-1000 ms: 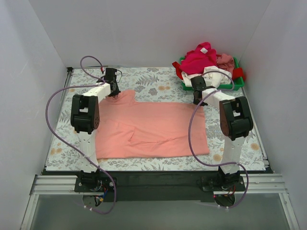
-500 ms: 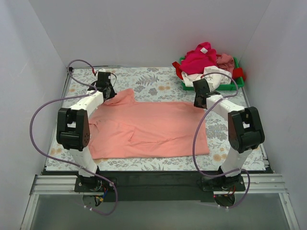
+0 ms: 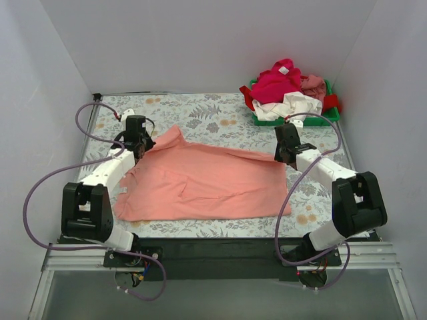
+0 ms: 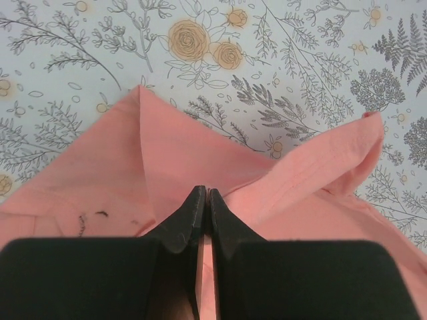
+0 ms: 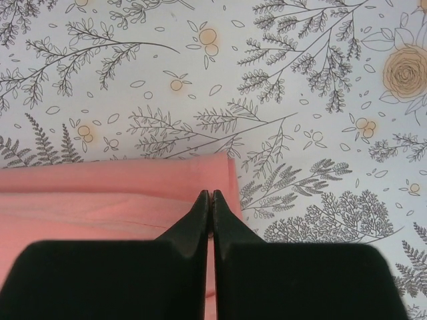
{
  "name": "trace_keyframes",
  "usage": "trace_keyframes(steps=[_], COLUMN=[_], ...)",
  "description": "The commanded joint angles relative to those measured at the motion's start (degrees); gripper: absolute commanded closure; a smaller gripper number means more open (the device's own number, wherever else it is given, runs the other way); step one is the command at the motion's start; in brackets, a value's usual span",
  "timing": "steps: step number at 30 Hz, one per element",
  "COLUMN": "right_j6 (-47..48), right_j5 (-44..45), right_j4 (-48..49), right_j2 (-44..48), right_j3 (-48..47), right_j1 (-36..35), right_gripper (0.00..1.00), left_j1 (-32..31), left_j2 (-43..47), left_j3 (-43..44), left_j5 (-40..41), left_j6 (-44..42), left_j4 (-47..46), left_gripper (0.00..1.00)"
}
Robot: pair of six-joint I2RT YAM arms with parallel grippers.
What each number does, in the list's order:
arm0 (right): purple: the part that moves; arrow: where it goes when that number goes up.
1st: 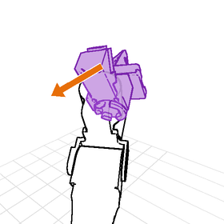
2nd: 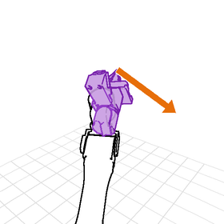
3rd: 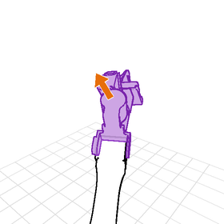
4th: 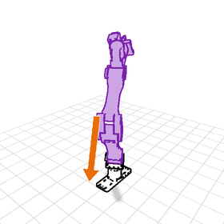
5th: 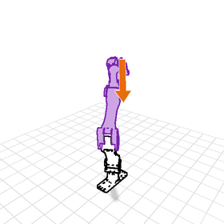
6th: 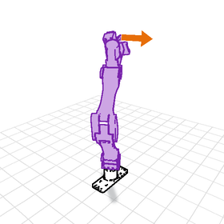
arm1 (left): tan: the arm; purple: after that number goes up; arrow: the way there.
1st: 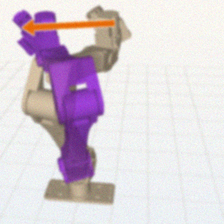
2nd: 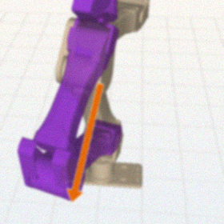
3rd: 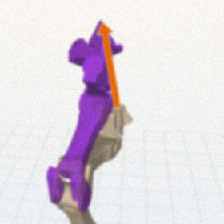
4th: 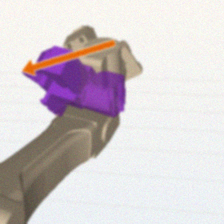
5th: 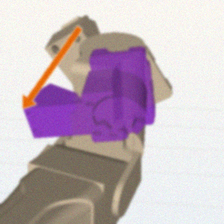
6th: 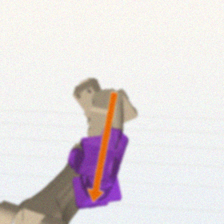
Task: Fold and stack the t-shirts
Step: Fold the tshirt
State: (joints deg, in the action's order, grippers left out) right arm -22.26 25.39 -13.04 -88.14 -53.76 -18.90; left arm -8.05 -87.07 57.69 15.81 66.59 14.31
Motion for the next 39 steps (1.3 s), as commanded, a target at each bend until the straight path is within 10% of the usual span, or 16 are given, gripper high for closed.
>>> trace_keyframes(steps=[1,39], right_j6=[0.5,1.9], right_j5=[1.7,-2.4], right_j4=[2.0,1.1], right_j2=[4.2,19.7], right_j3=[2.8,14.2], right_j1=[-0.1,-0.1], right_gripper=[0.99,0.99], left_j1=[0.0,0.0], left_j2=[6.1,53.1], left_j3=[-3.5,-31.3], left_j5=[3.8,13.5], left_j6=[2.7,27.7], left_j4=[-1.5,4.1], left_gripper=[1.00,1.00])
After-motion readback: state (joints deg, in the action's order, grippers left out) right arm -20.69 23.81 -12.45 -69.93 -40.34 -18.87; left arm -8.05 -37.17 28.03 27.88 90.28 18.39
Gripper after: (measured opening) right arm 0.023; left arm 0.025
